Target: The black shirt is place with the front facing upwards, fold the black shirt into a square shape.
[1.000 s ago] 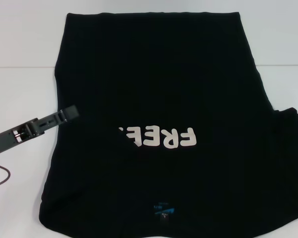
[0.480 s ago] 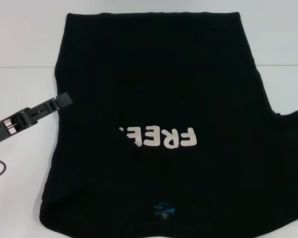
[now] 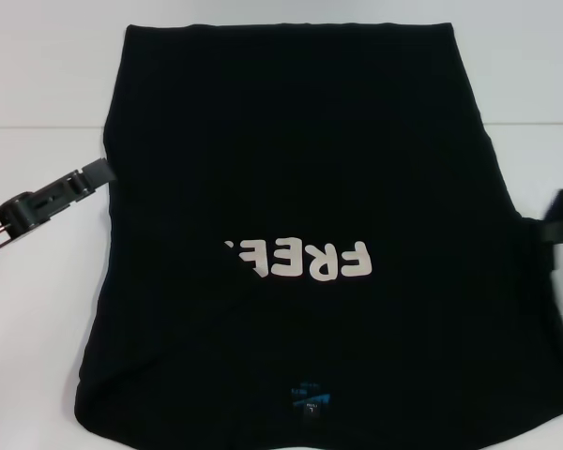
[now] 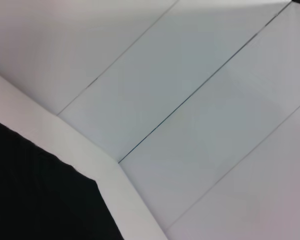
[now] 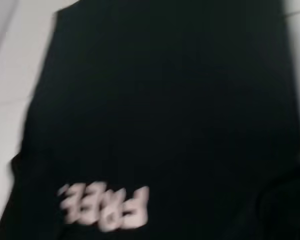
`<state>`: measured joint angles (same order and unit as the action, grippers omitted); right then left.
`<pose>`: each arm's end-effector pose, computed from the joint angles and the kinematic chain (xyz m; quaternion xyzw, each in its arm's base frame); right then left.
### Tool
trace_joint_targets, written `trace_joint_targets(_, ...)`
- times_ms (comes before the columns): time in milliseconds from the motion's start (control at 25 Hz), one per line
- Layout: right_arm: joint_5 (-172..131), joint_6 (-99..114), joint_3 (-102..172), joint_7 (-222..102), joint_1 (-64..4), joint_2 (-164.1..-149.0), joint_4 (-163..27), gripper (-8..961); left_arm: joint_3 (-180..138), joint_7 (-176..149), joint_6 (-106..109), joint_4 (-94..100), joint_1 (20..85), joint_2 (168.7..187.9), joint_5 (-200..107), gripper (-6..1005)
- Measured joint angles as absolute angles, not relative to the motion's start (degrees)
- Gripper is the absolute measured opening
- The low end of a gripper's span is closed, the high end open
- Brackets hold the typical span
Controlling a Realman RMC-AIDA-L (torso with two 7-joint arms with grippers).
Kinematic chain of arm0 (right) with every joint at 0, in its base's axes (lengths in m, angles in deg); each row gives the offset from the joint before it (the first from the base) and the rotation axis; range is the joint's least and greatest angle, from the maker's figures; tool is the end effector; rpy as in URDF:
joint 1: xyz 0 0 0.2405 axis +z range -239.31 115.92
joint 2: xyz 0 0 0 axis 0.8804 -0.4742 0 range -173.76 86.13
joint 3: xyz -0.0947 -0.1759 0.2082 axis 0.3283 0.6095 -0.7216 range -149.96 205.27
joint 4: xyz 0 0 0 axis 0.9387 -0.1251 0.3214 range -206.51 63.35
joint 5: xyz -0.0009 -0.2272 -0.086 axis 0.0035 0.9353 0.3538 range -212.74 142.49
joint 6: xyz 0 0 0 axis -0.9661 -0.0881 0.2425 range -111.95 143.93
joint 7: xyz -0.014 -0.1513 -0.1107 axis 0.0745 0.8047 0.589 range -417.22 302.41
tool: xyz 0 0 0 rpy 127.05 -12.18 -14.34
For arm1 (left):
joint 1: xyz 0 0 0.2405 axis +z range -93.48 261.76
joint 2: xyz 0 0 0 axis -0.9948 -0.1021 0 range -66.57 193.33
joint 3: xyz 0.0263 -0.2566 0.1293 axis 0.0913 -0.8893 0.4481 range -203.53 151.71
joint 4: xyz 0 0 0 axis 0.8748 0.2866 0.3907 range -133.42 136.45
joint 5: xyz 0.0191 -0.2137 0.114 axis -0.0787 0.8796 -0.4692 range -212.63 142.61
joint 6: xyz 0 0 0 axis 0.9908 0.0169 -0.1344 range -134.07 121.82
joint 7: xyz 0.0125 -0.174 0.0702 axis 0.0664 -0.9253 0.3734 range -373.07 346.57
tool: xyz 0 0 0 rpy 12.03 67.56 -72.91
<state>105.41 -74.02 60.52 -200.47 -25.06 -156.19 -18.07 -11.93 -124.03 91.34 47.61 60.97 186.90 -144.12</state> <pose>0.3208 0.4374 0.0560 -0.7666 0.6068 0.1015 0.1837 -0.3279 0.3565 0.0308 -0.7297 -0.4801 -0.4529 0.1788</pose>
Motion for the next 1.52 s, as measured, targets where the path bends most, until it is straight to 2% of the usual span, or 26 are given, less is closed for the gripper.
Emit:
trace_joint_targets(240, 105.3, -71.3, 67.5, -200.2, -20.6, -158.83, -21.0, 18, -12.9, -124.1, 91.8, 47.4, 61.0, 186.80, -143.7, 920)
trace_joint_targets(400, 105.3, -68.4, 70.4, -200.2, -18.8, -159.51, -24.7, 20, -13.0, -124.1, 91.9, 47.4, 61.4, 186.78, -143.1, 917)
trace_joint_targets(560, 105.3, -66.0, 72.1, -199.9, -18.2, -159.42, -28.3, 21, -13.5, -124.1, 92.0, 47.4, 61.5, 186.81, -143.0, 915)
trace_joint_targets(840, 104.5, -67.1, 71.4, -198.8, -19.0, -157.99, -30.5, 24, -13.5, -124.1, 92.0, 47.4, 61.3, 186.78, -142.8, 912)
trace_joint_targets(1400, 91.3, -68.4, 62.3, -193.8, -21.9, -154.49, -31.6, 505, -13.7, -138.0, 99.9, 57.0, 64.8, 185.44, -157.9, 904)
trace_joint_targets(1520, 90.9, -68.0, 61.8, -193.6, -21.9, -154.38, -31.6, 492, -14.0, -141.9, 103.9, 60.0, 66.7, 185.31, -162.5, 902)
